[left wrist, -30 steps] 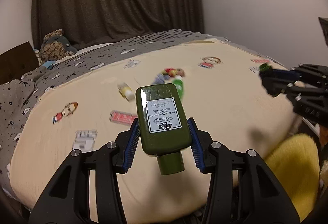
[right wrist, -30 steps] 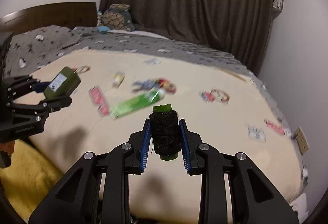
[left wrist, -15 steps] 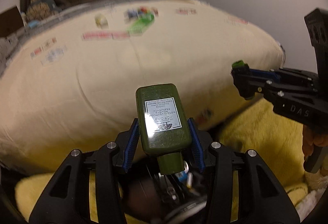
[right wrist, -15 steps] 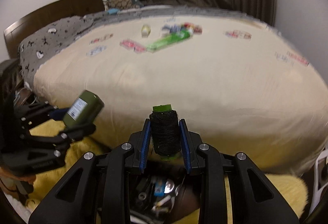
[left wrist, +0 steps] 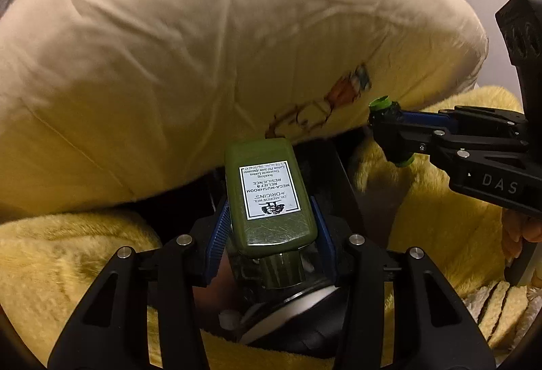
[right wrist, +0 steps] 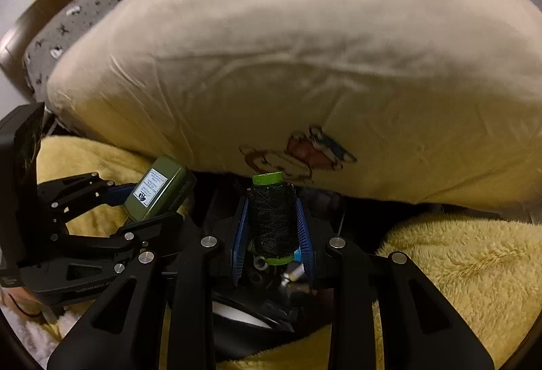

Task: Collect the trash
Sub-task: 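Carry the green bottle and black cylinder down toward the bin, then open both tools over the bin to drop the bottle and cylinder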

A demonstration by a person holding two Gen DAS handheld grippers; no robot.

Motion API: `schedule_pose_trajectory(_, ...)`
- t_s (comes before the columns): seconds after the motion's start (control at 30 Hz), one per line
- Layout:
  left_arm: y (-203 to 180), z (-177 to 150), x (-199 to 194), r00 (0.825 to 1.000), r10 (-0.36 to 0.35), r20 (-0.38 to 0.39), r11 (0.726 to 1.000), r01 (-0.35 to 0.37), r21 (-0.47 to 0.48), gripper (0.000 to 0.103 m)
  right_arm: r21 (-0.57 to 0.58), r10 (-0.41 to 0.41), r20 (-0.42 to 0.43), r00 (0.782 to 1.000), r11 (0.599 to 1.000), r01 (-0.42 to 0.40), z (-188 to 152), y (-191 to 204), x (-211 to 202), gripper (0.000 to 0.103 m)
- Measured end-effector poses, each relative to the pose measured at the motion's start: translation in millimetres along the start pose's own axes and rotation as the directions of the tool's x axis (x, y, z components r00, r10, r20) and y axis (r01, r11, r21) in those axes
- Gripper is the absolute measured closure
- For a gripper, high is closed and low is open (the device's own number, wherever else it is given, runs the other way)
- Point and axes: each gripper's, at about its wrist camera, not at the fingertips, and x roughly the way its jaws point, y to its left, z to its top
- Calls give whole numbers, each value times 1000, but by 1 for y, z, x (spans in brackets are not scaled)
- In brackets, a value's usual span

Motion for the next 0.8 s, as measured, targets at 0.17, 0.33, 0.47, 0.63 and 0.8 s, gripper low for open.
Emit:
schedule_pose_trajectory(0.17,-3,-2,12,999,-25,-47,1000,26,11,59,5,6,-47,999,1000,-6,-5,2,10,74)
schedule_pose_trajectory(0.33,-10,-3,15,998,-21,-60,999,23,31,58,8,2,-51,999,1000,-2,-5,4,10,72)
schedule_pose_trajectory(0.47,-6,-1,14,998,-10,-67,1000,10,12,51,39,-5,-52,999,999,7,1,-5,9,49)
schedule_pose_trajectory(0.63,3,5,-1,1000,19,-19,1000,-19,-1,36,56,-19,-3,1000,998,19,6,-13,-6,34)
schedule_pose_trajectory(0.8,12,12,-22,998,57,38,998,-56,-10,30,60,-35,77,996,998,30,15,-15,-27,18)
